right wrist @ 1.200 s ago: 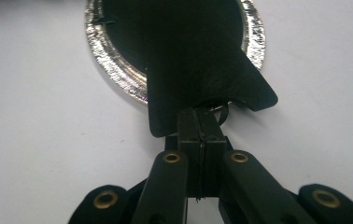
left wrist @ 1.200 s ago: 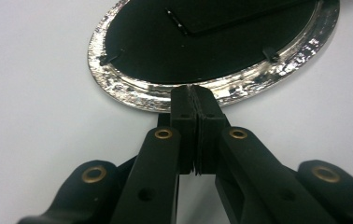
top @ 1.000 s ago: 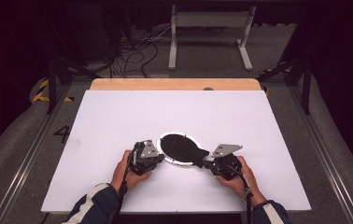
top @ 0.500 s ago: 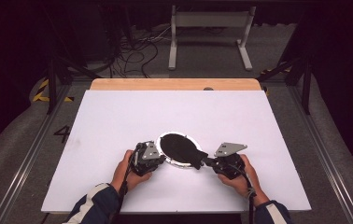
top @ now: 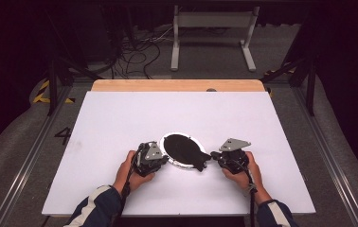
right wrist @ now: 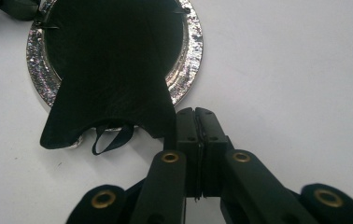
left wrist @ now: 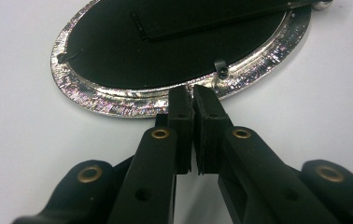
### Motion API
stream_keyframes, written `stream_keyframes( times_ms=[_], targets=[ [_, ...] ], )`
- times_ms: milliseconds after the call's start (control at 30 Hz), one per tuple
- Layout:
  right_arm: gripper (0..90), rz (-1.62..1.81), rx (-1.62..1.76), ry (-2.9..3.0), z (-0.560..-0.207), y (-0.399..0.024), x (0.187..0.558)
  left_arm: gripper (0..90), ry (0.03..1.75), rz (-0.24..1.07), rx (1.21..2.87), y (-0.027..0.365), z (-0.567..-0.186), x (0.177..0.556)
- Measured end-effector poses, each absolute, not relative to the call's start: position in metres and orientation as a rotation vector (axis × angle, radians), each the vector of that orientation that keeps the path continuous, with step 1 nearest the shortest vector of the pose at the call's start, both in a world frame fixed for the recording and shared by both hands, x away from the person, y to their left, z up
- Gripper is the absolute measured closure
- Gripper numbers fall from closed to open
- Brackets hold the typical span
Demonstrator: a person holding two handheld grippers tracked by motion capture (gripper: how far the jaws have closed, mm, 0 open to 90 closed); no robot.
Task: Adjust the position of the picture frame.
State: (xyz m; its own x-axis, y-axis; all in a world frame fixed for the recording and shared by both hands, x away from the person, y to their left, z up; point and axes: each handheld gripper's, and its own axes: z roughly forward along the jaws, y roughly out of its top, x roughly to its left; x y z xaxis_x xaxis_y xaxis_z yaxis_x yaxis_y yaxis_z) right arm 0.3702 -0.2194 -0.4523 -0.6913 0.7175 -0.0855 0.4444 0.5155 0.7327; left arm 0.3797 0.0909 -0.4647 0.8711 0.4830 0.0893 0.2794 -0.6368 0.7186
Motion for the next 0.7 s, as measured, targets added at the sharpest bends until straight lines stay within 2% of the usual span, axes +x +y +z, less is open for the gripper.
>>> stream_keyframes(
  times_ms=[433, 567, 633, 700],
  targets=[
    [90.0, 1.068, 0.965, 2.44, -0.454, -0.226, 0.37, 83.5, 0.594, 0.321, 2.259, 0.092, -0.466, 0.393],
    [90.0, 1.045, 0.903, 2.462, -0.453, -0.222, 0.363, 85.7, 0.594, 0.325, 2.265, 0.092, -0.465, 0.393],
    [90.0, 1.049, 0.875, 2.476, -0.453, -0.221, 0.36, 87.5, 0.564, 0.298, 2.277, 0.092, -0.464, 0.392],
    [90.0, 1.048, 0.862, 2.483, -0.453, -0.22, 0.359, 87.6, 0.507, 0.212, 2.301, 0.089, -0.463, 0.389]
  ],
)
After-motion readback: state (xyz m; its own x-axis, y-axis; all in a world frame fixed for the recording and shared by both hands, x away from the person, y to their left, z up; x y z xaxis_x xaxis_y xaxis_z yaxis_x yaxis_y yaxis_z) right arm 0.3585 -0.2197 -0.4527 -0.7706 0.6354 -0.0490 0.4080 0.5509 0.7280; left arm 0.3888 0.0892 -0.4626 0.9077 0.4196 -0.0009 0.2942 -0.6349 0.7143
